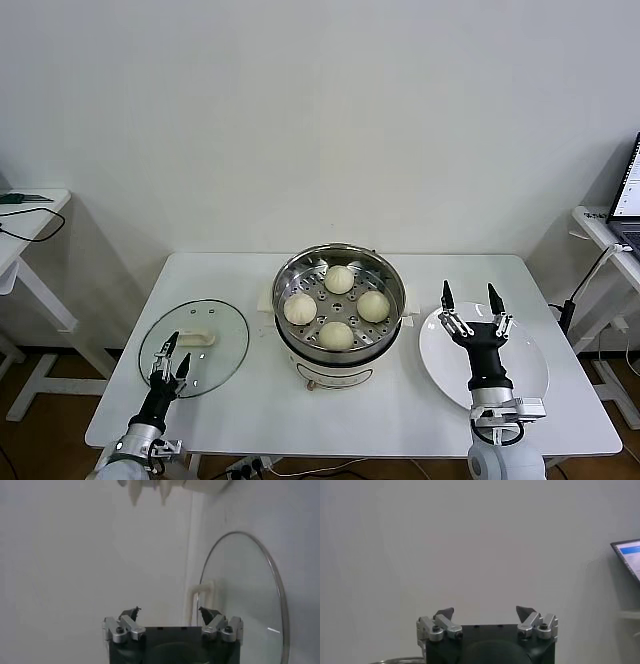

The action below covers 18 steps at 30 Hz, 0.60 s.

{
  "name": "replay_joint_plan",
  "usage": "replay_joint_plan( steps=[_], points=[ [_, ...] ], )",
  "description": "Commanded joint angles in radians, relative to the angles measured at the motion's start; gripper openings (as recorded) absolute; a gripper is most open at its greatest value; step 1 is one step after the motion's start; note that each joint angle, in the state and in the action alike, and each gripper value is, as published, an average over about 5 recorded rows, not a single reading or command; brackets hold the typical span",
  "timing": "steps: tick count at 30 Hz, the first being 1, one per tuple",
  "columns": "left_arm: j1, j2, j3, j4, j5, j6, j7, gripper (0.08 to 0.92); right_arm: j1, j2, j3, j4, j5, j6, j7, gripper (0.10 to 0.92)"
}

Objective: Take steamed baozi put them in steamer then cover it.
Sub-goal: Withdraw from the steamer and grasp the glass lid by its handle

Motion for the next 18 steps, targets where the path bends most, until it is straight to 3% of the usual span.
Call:
replay_joint_plan(
  steps=[1,18],
  points=[
    [-0.094,0.003,0.0,0.087,0.065,0.011,-0.021,0.823,-0.005,0.006,0.003,0.003,-0.003,0.004,0.001,0.823],
    [-0.215,0.001,0.015,0.207,0.101,0.02,-0.032,0.823,-0.007,0.008,0.004,-0.007,-0.015,0.009,0.001,0.823]
  ],
)
